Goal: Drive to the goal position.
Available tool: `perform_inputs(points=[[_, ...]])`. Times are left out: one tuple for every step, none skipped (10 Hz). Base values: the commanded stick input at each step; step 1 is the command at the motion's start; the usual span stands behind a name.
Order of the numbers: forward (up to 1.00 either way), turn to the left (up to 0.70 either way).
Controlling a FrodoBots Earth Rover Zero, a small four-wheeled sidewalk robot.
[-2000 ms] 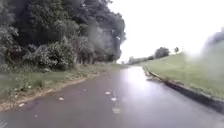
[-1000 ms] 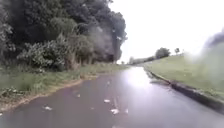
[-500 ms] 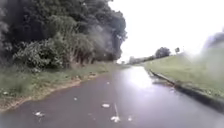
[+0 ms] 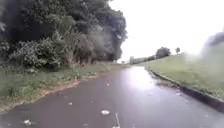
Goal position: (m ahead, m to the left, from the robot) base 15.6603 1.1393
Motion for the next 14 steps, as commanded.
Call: perform_inputs(points=[[0.45,0.0],[0.45,0.0],[0.45,0.0],[0.45,0.0],[0.45,0.0],[0.45,0.0],[0.45,0.0],[0.45,0.0],[0.45,0.0],[0.45,0.0],[0.45,0.0],[0.45,0.0],[0.45,0.0],[0.45,0.0]])
